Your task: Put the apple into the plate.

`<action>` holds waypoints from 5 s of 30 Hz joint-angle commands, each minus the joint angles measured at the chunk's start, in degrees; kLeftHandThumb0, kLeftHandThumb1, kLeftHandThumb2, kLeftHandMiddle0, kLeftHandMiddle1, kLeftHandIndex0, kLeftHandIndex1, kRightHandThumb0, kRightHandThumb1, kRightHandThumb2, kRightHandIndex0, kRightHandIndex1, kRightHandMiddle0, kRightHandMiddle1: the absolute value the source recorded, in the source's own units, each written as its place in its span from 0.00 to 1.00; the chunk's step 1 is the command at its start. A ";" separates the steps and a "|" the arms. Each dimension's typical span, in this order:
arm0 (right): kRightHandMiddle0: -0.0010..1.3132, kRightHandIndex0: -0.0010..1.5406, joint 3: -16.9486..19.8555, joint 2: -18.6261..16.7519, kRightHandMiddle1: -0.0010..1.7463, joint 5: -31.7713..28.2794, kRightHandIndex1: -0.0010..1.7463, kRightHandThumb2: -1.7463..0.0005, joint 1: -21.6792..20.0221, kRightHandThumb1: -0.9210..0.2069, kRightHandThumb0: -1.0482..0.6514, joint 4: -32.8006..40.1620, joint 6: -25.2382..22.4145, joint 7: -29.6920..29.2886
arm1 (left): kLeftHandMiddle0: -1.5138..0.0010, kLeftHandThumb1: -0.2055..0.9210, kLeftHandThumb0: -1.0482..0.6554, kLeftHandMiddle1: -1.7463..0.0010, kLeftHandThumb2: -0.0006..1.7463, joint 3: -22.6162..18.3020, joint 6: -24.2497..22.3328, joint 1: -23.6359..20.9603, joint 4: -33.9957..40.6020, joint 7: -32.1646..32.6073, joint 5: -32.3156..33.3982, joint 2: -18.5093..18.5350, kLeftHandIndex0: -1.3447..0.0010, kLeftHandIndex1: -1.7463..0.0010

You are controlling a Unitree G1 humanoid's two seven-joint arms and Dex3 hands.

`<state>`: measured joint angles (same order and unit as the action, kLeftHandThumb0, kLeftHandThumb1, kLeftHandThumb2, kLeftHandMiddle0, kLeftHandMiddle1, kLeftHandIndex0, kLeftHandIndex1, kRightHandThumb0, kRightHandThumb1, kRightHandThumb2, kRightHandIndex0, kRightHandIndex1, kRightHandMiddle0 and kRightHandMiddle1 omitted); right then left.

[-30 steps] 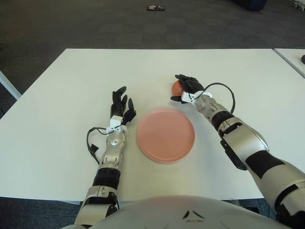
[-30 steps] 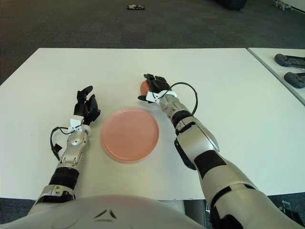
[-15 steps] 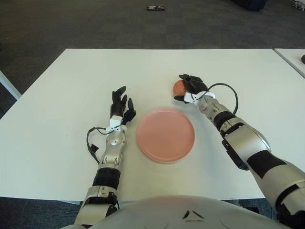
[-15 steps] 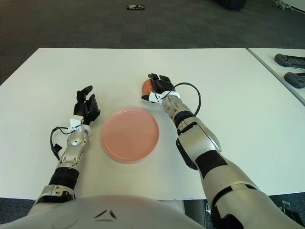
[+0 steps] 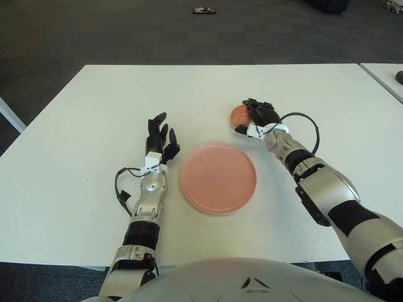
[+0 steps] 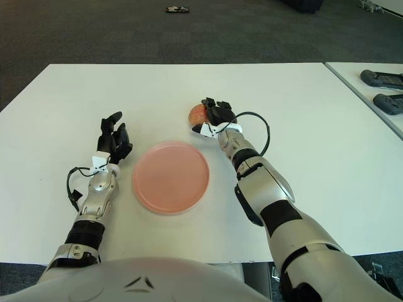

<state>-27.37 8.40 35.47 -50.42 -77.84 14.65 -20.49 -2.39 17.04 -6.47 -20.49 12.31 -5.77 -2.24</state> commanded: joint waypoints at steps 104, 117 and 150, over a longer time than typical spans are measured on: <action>0.48 0.80 13.76 -1.48 1.00 -7.35 1.00 0.23 5.97 0.56 0.34 0.80 8.09 -16.02 | 0.70 1.00 0.20 0.99 0.43 0.11 -2.13 -0.15 1.25 1.82 -0.71 0.00 1.00 0.46; 0.46 0.80 14.60 -1.55 1.00 -8.03 1.00 0.25 4.84 0.54 0.34 1.21 8.56 -15.46 | 0.70 1.00 0.19 0.99 0.44 0.35 -2.45 -0.05 1.66 1.93 -0.96 -0.01 1.00 0.47; 0.42 0.77 16.46 -0.19 1.00 -10.83 1.00 0.30 2.89 0.47 0.35 5.47 19.72 -14.26 | 0.71 1.00 0.19 0.99 0.44 0.61 -2.31 -0.08 1.35 1.95 -0.96 0.22 1.00 0.47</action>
<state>-11.75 7.79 25.82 -47.63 -73.43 32.79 -34.98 -1.74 14.80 -6.45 -19.37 13.96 -6.20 -2.22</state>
